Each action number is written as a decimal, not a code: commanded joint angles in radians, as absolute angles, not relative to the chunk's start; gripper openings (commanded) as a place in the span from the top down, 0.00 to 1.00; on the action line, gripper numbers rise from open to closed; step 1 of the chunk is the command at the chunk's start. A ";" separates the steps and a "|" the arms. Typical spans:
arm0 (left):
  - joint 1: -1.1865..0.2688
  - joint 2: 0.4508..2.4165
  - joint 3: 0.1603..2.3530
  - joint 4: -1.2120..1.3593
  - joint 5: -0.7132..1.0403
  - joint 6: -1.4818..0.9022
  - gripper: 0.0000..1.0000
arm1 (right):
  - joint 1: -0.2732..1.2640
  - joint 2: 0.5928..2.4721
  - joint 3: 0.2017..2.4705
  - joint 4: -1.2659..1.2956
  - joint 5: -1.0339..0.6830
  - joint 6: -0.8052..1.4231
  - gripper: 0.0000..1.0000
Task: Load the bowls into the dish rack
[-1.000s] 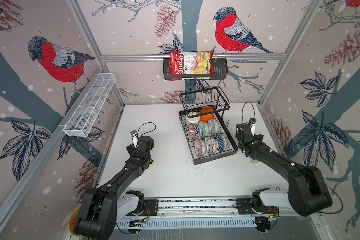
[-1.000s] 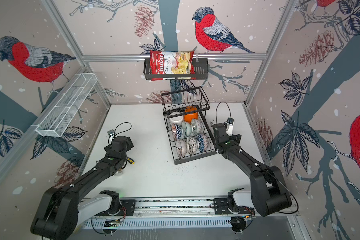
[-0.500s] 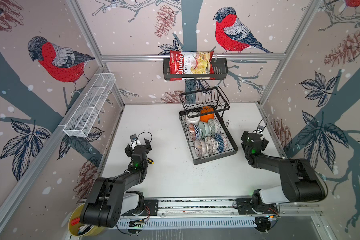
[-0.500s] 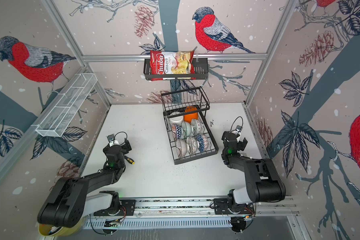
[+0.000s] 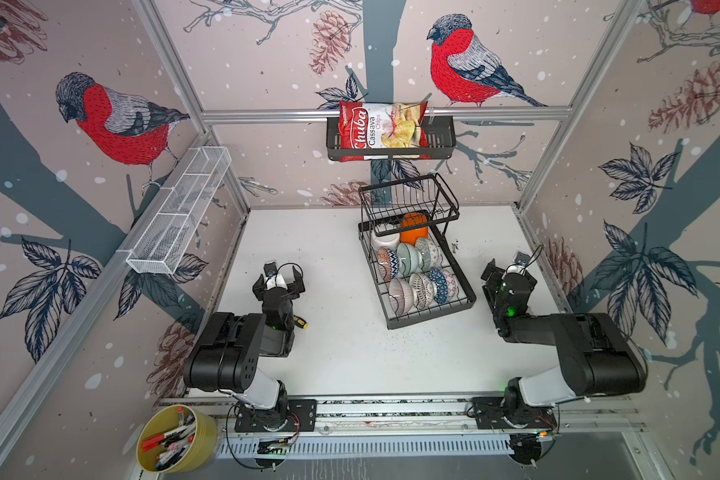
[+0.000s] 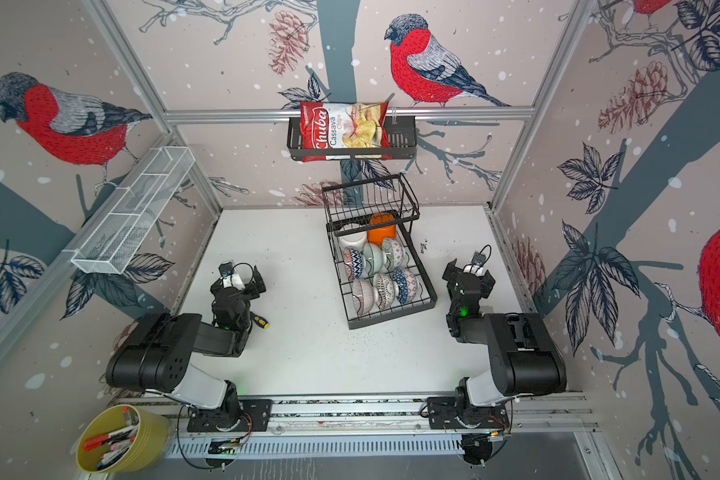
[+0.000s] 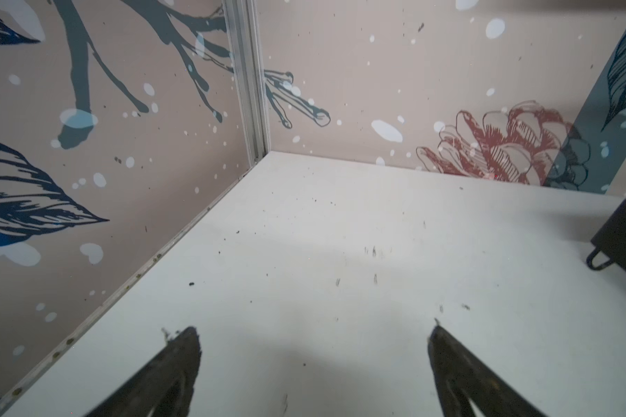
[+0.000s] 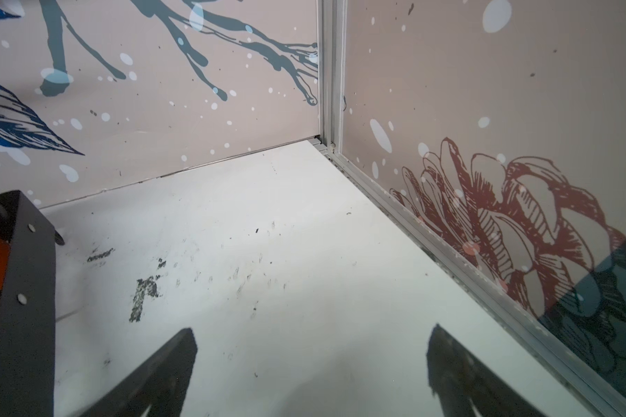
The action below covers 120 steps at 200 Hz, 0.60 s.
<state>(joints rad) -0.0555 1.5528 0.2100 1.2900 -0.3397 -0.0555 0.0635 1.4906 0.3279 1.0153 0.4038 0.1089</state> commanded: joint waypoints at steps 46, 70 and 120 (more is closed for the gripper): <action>-0.052 1.558 0.207 1.358 -0.322 -0.044 0.03 | 0.064 1.489 0.334 1.018 0.358 0.111 0.00; -0.052 1.558 0.207 1.359 -0.322 -0.044 0.03 | 0.067 1.492 0.337 1.016 0.363 0.109 0.01; -0.052 1.558 0.206 1.358 -0.322 -0.044 0.03 | 0.042 1.497 0.357 0.982 0.223 0.083 0.00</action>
<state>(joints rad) -0.0555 1.5578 0.2073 1.3045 -0.3332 -0.0525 0.0582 1.4956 0.3428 1.0065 0.3241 0.1017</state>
